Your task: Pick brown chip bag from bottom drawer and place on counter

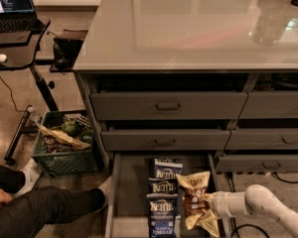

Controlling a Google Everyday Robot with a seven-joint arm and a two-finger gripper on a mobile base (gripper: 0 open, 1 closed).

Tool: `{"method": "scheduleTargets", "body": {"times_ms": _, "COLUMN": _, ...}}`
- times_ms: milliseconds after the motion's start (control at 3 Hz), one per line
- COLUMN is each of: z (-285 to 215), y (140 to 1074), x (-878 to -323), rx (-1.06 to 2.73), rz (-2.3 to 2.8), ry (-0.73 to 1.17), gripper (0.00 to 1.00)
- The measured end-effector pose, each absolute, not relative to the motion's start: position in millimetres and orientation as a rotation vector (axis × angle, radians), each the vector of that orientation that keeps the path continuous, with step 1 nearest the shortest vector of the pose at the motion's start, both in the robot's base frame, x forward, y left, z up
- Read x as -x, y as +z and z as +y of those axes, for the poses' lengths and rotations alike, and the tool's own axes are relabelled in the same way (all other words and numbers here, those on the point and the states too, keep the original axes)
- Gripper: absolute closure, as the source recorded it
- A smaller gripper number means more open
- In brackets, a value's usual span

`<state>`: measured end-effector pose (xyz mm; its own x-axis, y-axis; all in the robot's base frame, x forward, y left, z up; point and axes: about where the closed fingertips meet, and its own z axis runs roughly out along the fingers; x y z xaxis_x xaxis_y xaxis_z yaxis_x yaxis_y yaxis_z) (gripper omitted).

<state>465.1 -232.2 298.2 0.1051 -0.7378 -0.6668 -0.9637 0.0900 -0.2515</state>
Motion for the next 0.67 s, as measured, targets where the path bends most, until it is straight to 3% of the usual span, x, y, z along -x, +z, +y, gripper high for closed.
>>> {"method": "scheduleTargets", "body": {"times_ms": 667, "z": -210.8, "y": 328.6, "x": -456.0, "rx": 1.739, "rz": 1.602, "ry": 0.382, "gripper": 1.0}}
